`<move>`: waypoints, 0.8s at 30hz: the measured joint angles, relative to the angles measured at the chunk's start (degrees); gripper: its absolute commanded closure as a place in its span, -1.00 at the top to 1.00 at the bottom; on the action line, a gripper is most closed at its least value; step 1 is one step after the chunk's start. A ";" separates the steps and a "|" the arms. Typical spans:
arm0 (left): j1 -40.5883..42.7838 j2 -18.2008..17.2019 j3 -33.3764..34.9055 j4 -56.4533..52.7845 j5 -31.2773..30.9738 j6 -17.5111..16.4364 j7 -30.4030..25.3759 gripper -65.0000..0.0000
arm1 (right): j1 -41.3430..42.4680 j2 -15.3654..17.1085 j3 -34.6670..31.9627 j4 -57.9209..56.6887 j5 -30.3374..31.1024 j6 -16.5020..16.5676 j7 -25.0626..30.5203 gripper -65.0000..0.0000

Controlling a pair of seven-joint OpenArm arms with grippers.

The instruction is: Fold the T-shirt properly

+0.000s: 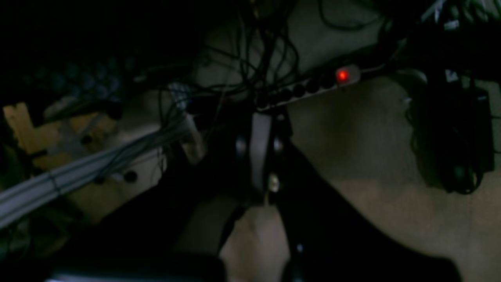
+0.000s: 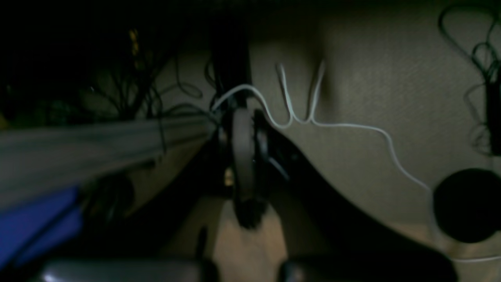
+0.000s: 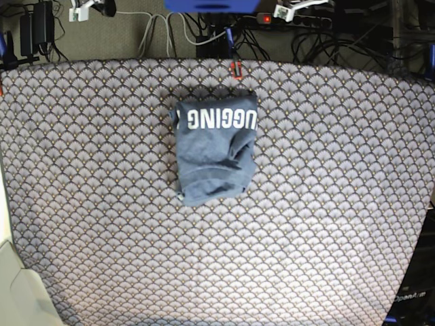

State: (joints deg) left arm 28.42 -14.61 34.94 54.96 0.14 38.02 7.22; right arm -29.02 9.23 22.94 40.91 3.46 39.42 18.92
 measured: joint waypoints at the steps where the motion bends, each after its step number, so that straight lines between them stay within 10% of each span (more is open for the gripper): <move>1: -0.61 0.81 -0.02 -2.36 0.13 0.11 -1.40 -0.98 | 1.57 0.63 0.02 -4.15 0.07 -0.22 2.71 -1.00; 9: -9.55 6.29 0.20 -26.27 -15.39 -1.55 -16.06 -0.98 | 13.53 3.30 0.04 -28.35 -0.17 -0.22 10.54 -1.00; 14: -16.11 9.51 -0.04 -41.20 -21.40 -14.40 -21.33 -0.98 | 14.21 3.65 -7.54 -28.22 0.15 -0.76 11.08 -1.00; 24: -23.30 7.17 0.17 -45.44 -36.61 -23.45 -17.81 -0.98 | 17.79 0.63 -29.86 -35.67 -0.26 -31.19 10.58 -1.00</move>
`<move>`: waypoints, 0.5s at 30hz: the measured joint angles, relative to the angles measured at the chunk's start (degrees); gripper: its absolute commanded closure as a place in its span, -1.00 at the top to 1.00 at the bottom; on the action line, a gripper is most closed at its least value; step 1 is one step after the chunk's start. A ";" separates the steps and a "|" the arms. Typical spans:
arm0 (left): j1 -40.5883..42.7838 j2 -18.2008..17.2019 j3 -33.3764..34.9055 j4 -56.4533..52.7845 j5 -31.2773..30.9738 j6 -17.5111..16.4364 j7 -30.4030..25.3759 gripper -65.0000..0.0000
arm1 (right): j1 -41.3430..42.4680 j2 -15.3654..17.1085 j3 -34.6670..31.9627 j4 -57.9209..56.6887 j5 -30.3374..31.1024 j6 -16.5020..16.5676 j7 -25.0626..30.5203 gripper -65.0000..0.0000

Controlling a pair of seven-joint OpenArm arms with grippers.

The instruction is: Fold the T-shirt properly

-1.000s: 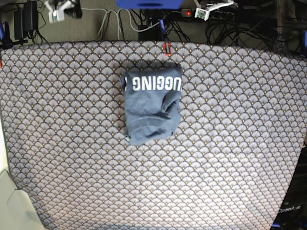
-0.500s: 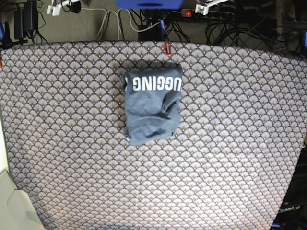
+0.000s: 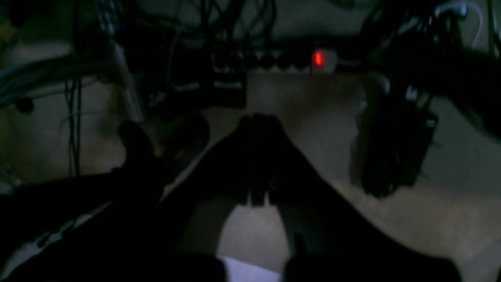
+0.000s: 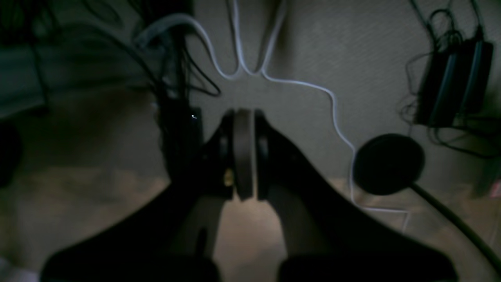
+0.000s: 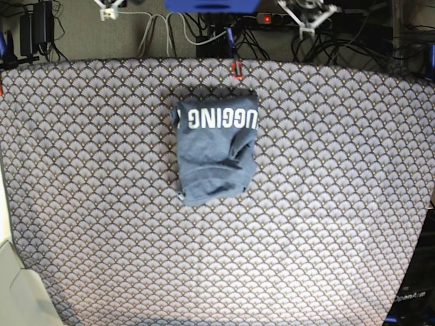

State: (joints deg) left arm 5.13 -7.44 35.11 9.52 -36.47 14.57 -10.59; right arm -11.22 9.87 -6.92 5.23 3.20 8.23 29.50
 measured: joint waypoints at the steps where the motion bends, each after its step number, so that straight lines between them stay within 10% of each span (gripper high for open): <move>1: -0.92 -0.24 -0.04 0.02 -0.07 -0.90 1.90 -0.98 | 0.68 -0.48 -1.57 -0.79 0.00 -4.00 -0.22 -1.00; 4: -1.77 -0.44 -0.09 0.28 0.00 -3.06 3.50 -0.98 | 1.49 -1.20 -4.13 -1.33 0.22 -9.53 0.22 -1.00; 15: -2.84 -0.66 0.72 0.00 4.92 -2.84 3.93 -0.98 | 3.02 -2.32 -4.17 -1.14 0.24 -10.88 -3.32 -1.00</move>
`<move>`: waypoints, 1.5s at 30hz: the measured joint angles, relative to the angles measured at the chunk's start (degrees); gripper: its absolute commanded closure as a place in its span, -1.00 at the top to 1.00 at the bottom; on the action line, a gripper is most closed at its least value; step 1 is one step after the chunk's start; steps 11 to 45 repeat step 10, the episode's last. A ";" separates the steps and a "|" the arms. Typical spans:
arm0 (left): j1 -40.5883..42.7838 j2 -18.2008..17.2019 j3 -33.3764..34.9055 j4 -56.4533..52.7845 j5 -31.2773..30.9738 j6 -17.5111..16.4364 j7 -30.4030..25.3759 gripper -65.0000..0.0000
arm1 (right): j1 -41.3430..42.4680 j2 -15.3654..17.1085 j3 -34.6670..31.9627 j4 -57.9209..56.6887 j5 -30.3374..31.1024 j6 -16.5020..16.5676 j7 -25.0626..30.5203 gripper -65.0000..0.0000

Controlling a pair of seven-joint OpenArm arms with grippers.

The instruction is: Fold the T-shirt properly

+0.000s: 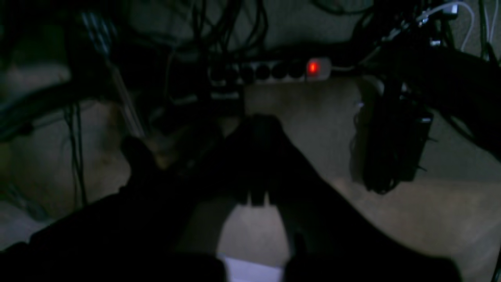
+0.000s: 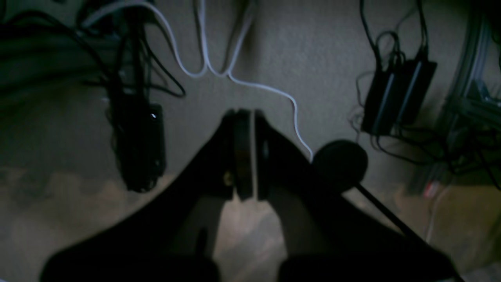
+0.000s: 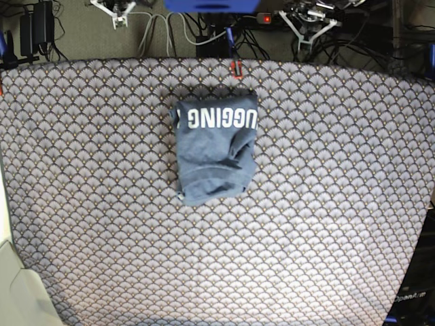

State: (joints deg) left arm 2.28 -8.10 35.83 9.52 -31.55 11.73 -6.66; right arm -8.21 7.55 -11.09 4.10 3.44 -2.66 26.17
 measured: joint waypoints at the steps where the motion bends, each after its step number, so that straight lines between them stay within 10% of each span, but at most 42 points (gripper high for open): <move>1: -0.09 0.00 0.00 0.00 0.04 0.00 0.02 -0.98 | -0.11 0.02 0.00 0.00 0.02 0.00 0.02 -1.00; 45: 0.37 -0.44 0.11 -1.62 0.22 0.00 0.20 -0.98 | -1.22 0.15 0.00 -0.24 0.04 0.00 -0.02 -1.00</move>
